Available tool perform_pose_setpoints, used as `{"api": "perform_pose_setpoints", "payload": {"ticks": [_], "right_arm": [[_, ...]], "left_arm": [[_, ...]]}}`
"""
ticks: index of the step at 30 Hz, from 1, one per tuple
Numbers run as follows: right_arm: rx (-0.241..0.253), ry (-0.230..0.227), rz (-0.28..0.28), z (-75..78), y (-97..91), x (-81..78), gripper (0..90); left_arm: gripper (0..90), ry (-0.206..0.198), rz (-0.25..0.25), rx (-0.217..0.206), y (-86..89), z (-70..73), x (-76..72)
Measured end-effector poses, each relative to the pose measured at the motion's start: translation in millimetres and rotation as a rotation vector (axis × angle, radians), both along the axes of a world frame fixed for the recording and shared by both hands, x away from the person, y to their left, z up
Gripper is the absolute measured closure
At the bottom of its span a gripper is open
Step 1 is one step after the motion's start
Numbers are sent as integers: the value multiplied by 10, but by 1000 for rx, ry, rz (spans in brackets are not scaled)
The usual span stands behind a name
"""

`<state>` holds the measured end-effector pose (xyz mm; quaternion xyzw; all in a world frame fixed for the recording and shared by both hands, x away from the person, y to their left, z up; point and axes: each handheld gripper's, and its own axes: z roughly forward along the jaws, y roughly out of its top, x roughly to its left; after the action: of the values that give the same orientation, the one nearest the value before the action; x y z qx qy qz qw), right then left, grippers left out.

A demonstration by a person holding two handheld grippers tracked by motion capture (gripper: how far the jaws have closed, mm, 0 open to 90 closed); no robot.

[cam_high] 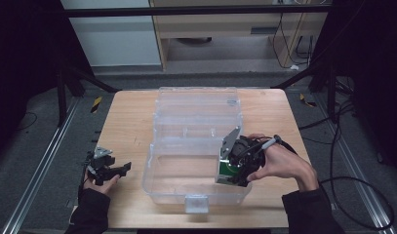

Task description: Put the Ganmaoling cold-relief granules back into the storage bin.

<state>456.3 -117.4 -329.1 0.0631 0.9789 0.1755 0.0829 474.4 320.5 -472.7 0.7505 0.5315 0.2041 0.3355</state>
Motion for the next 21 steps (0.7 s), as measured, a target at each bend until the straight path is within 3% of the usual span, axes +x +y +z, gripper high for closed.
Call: {"api": "perform_pose_setpoints", "payload": {"ticks": [12, 21], "right_arm": [[-50, -5, 10, -113, 74, 1, 162], [-47, 15, -9, -208, 40, 6, 162]], "left_arm": [[273, -2, 2, -3, 10, 8, -4], [273, -1, 1, 0, 4, 6, -1]]}}
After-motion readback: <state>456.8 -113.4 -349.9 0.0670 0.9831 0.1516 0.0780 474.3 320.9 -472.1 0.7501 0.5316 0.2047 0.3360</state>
